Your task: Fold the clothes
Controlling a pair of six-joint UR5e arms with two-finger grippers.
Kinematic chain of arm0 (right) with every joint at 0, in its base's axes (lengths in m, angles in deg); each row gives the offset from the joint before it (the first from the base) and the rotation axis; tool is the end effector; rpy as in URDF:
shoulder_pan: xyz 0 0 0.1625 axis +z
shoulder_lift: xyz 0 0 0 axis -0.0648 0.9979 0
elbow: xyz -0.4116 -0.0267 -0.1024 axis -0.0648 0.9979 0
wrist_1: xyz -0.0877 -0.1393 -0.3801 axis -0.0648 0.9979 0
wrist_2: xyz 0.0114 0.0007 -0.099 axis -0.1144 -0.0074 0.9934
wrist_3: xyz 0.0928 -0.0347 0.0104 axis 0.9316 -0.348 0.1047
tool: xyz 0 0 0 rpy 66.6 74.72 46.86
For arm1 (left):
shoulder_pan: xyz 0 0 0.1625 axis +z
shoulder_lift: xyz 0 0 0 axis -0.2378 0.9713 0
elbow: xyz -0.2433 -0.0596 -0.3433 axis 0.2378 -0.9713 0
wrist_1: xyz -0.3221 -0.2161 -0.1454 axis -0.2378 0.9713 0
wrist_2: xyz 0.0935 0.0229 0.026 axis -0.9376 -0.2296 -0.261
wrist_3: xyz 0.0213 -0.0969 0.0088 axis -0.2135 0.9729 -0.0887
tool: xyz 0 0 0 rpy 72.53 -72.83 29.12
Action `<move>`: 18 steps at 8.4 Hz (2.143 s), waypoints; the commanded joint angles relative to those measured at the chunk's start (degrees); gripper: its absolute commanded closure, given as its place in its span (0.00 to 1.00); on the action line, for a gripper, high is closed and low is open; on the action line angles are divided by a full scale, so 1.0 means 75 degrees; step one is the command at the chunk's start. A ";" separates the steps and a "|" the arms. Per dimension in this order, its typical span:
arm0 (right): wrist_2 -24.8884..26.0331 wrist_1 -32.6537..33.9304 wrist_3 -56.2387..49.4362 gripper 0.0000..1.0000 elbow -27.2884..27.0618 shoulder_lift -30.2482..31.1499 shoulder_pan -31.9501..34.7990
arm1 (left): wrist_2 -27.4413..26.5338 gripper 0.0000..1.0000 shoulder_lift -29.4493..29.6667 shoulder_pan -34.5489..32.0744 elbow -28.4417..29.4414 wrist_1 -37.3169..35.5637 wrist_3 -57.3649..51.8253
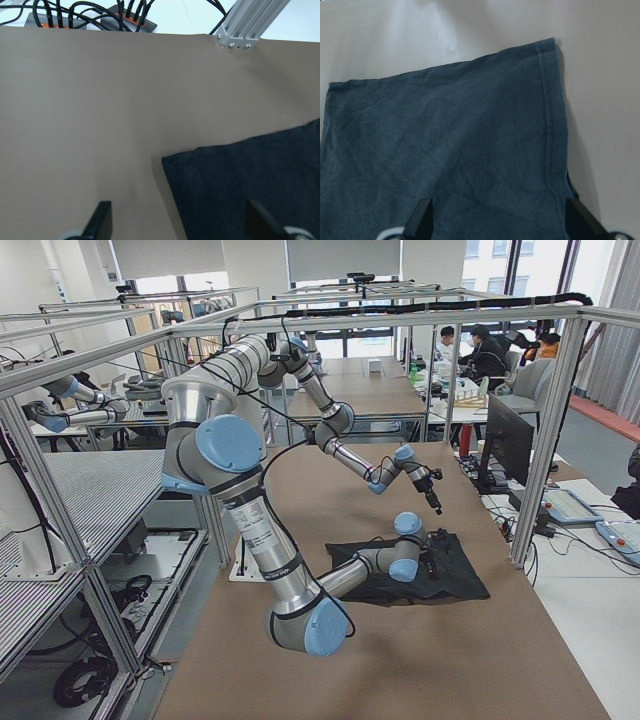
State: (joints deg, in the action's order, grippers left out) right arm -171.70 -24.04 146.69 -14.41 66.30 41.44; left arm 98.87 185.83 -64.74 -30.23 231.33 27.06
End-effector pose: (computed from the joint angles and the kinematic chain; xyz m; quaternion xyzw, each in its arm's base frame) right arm -0.4491 -0.6022 0.2823 0.2146 -0.5286 0.0888 0.8165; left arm 0.4104 -0.6797 0.3161 0.3103 0.5059 -0.0653 0.8022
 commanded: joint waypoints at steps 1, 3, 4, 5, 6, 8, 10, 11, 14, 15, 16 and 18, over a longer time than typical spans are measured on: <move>0.0038 -0.1072 0.0053 0.07 0.1044 -0.0311 -0.0219 | 0.0002 0.06 -0.0003 -0.0010 0.0006 -0.0018 -0.0019; 0.0050 -0.1072 0.0042 0.06 0.1209 -0.0430 -0.0231 | -0.0010 0.06 0.0020 -0.0057 0.0018 -0.0029 -0.0042; 0.0038 -0.1084 0.0041 0.07 0.1407 -0.0430 -0.0231 | -0.0010 0.06 0.0020 -0.0080 0.0018 -0.0029 -0.0054; 0.0050 -0.1142 0.0030 0.07 0.1548 -0.0430 -0.0231 | 0.0002 0.06 0.0020 -0.0104 0.0018 -0.0029 -0.0078; 0.0061 -0.1142 0.0030 0.06 0.1561 -0.0430 -0.0243 | 0.0002 0.06 0.0044 -0.0104 0.0006 -0.0029 -0.0031; 0.0073 -0.1142 0.0030 0.06 0.1713 -0.0383 -0.0231 | 0.0002 0.06 0.0044 -0.0104 0.0018 -0.0029 -0.0089; 0.0108 -0.1142 0.0030 0.06 0.1725 -0.0220 -0.0231 | 0.0002 0.06 0.0055 -0.0081 0.0018 -0.0029 -0.0066; 0.0120 -0.1154 0.0041 0.06 0.1714 -0.0138 -0.0231 | 0.0002 0.06 0.0056 -0.0081 0.0006 -0.0029 -0.0066; -0.0008 -0.0384 0.1107 0.07 0.0828 -0.0418 -0.0208 | -0.0010 0.06 0.0102 -0.0046 0.0006 -0.0029 -0.0066; -0.0067 0.0269 0.1119 0.06 0.0278 -0.0395 -0.0196 | 0.0002 0.06 0.0114 -0.0057 0.0006 -0.0029 -0.0078; -0.0067 0.0681 0.1131 0.06 -0.0122 -0.0325 -0.0208 | 0.0002 0.06 0.0114 -0.0057 0.0006 -0.0029 -0.0078; -0.0056 0.0686 0.1795 0.06 -0.0407 -0.0021 -0.0685 | 0.0002 0.06 0.0114 -0.0057 -0.0029 -0.0029 -0.0066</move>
State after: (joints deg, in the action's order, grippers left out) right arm -172.11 -20.24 155.97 -14.68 64.25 39.25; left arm 98.87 186.66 -65.16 -30.25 231.11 26.52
